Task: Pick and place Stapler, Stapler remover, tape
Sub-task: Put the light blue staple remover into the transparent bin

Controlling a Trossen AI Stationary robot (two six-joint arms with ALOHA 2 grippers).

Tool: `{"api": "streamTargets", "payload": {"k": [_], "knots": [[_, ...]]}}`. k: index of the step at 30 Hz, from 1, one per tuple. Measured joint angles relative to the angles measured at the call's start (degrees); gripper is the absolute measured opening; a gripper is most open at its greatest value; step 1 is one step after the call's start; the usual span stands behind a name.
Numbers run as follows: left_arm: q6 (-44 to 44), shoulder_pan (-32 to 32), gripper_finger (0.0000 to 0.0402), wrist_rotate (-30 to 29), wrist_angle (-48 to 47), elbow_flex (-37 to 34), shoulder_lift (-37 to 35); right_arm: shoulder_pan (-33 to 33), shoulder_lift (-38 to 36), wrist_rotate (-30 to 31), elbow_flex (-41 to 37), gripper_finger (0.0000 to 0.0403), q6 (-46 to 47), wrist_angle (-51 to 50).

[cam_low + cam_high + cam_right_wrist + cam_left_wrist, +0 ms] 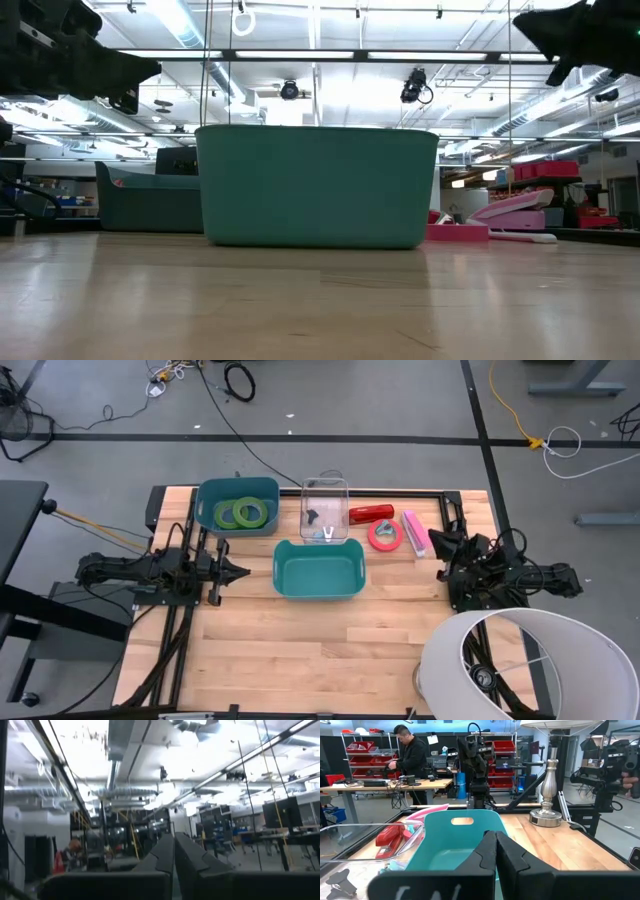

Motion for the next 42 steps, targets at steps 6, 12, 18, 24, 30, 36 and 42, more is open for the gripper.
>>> {"api": "streamTargets", "payload": {"k": [6, 12, 18, 24, 30, 36, 42], "knots": [[0.0, 0.0, 0.0003, 0.0, 0.0, 0.0, 0.0, 0.0, 0.0, 0.0, 3.2, 0.0018, -0.2, 1.9], [0.0, 0.0, 0.0003, 0.0, 0.0, 0.0, 0.0, 0.0, 2.4, 0.0, 9.4, 0.0018, -0.3, 1.8], [0.0, 0.0, 0.0003, 0.0, 0.0, 0.0, 0.0, 0.0, 7.8, 0.0, 16.9, 0.0018, 1.5, 2.4], [0.0, 0.0, 0.0003, 0.0, 0.0, 0.0, 0.0, 0.0, 15.1, 0.0, 25.7, 0.0018, 3.1, 6.2], [0.0, 0.0, 0.0003, 0.0, 0.0, 0.0, 0.0, 0.0, 22.0, 1.4, 34.7, 0.0018, 1.2, 7.3], [0.0, 0.0, 0.0003, 0.0, 0.0, 0.0, 0.0, 0.0, 27.7, -1.8, 41.2, 0.0018, 0.5, 10.1], [0.0, 0.0, 0.0003, 0.0, 0.0, 0.0, 0.0, 0.0, 32.3, -4.1, 44.6, 0.0018, -3.2, 15.4]]}}
